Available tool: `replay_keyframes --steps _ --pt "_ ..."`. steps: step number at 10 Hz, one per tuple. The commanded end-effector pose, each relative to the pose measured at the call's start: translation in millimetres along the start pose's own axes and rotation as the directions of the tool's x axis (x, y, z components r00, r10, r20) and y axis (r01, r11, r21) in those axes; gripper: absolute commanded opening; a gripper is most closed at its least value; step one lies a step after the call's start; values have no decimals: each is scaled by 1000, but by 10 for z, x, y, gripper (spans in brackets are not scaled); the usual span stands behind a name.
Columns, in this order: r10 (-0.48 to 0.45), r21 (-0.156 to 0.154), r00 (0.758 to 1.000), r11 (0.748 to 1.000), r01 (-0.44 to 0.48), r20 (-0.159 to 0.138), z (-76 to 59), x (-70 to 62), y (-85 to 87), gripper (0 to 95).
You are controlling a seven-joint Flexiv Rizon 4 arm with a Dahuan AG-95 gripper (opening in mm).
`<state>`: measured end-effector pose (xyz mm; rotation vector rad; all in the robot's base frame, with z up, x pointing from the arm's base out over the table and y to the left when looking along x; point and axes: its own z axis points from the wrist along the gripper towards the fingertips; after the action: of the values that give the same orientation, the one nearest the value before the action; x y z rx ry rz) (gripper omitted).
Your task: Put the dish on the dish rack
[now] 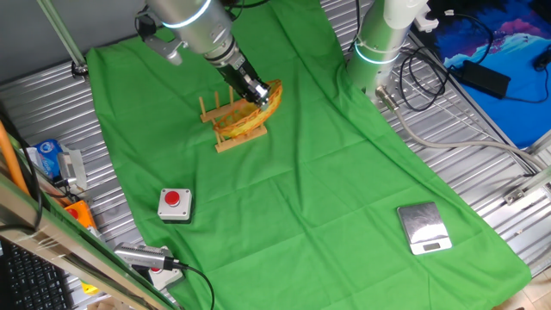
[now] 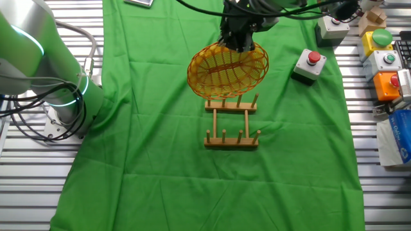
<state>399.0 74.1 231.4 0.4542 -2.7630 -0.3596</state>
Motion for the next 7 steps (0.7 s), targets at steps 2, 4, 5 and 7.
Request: replay_keyframes --steps 2,4,5,7 --pt "-17 0 1000 1000 17 -16 -5 -18 -1 0" --pt "-57 -12 998 998 57 -34 -16 -8 -2 0" --pt "-92 -24 994 996 90 -53 -46 25 -26 0" --pt "-200 -68 974 979 193 -107 -174 222 -185 0"
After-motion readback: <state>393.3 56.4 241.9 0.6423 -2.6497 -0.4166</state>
